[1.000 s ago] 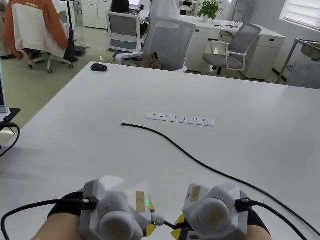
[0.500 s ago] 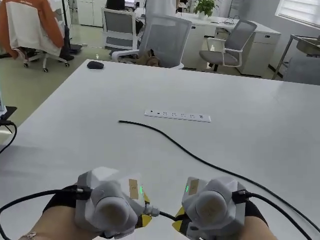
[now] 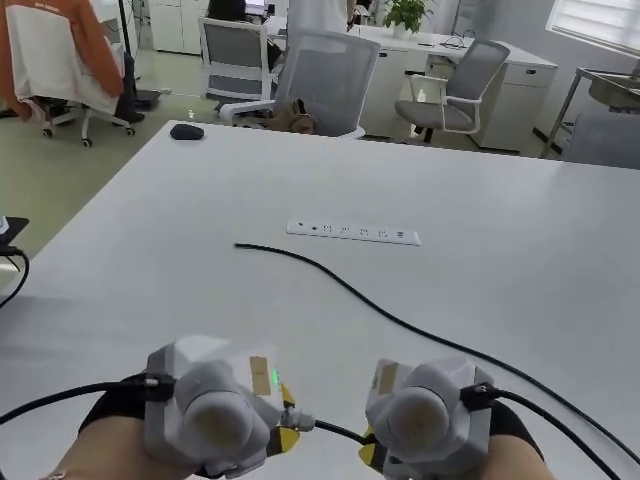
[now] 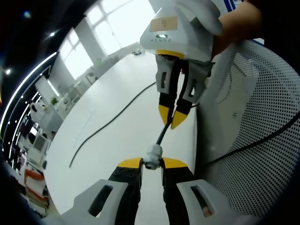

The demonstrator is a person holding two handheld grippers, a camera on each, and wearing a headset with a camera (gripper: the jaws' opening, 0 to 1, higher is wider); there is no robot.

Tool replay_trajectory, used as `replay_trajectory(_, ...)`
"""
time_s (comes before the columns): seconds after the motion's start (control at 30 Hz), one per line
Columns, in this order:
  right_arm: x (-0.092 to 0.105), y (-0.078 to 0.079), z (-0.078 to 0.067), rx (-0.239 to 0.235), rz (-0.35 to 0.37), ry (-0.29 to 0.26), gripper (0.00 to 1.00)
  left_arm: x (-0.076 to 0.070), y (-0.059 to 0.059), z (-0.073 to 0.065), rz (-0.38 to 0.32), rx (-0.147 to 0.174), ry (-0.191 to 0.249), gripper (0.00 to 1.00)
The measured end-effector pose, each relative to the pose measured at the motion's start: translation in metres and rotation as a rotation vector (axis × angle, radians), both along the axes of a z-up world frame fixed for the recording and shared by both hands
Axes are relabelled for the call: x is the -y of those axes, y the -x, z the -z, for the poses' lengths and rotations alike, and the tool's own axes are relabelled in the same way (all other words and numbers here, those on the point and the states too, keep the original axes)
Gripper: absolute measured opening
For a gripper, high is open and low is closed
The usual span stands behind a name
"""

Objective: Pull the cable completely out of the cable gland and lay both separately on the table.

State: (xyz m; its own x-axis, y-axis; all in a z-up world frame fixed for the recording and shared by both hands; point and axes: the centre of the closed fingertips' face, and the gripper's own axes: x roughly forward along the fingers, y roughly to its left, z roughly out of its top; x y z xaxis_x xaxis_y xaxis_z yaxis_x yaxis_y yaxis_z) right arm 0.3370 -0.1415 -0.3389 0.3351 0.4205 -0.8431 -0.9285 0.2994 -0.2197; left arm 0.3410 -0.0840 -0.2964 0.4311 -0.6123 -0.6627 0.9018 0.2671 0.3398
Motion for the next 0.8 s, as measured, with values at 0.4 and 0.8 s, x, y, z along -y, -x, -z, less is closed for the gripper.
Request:
replay_trajectory(0.4,0.038,-0.021,0.000,0.023,0.178,0.063,0.03,-0.021,-0.015,-0.002,-0.106,0.020,-0.025,0.17)
replay_trajectory(0.8,0.037,-0.110,-0.060,0.026,0.306,-0.194,0.03,-0.013,-0.006,0.005,-0.063,0.008,-0.051,0.17)
